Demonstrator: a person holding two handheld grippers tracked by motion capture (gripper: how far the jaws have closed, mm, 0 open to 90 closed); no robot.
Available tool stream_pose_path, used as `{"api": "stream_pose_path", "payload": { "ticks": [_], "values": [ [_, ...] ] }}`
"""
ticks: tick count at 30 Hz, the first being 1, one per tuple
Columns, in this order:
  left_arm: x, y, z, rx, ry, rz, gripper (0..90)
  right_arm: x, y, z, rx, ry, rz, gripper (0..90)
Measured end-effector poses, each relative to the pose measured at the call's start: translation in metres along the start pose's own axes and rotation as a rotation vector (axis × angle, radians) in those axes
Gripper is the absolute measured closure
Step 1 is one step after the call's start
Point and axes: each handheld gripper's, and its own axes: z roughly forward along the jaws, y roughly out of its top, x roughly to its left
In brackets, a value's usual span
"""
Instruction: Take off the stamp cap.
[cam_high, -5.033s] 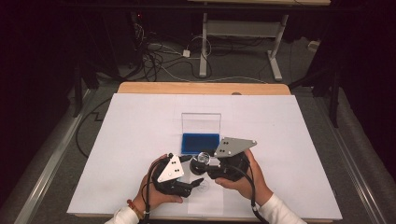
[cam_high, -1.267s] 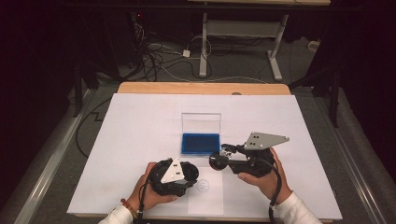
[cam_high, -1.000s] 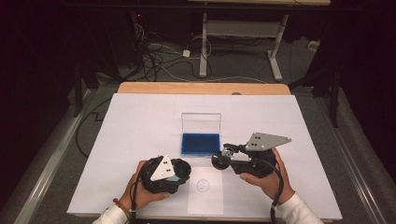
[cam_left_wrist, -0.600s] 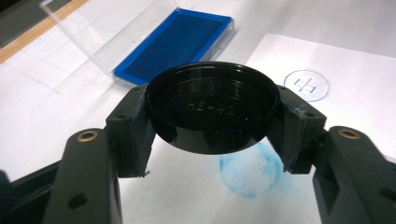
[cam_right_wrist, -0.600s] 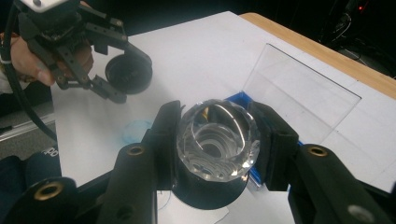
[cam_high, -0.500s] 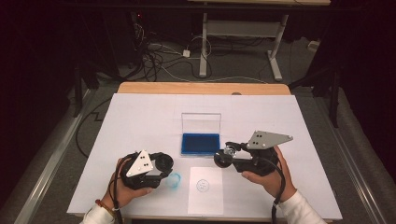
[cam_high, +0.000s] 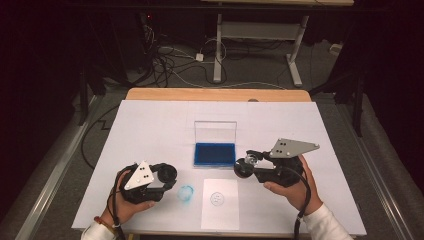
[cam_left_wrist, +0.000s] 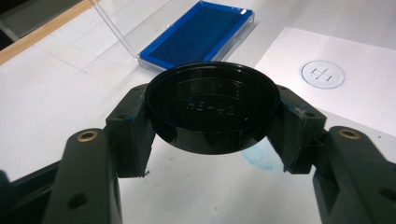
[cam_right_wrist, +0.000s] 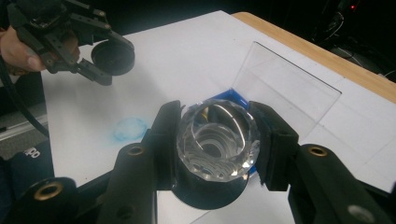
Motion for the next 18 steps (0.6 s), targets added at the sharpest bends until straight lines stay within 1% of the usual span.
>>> {"api": "stream_pose_path", "payload": {
  "ticks": [8, 13, 18],
  "values": [
    [0.003, -0.015, -0.008, 0.009, 0.015, -0.031, 36.9, -0.001, 0.001, 0.000, 0.008, -0.009, -0.012, 57.1],
    [0.003, -0.023, -0.012, 0.025, 0.023, -0.030, 36.8, -0.002, 0.001, 0.001, 0.014, -0.023, -0.019, 57.1],
    [0.003, -0.032, -0.016, 0.039, 0.023, -0.046, 36.8, -0.002, 0.002, 0.002, 0.022, -0.030, -0.021, 57.1]
  ]
}}
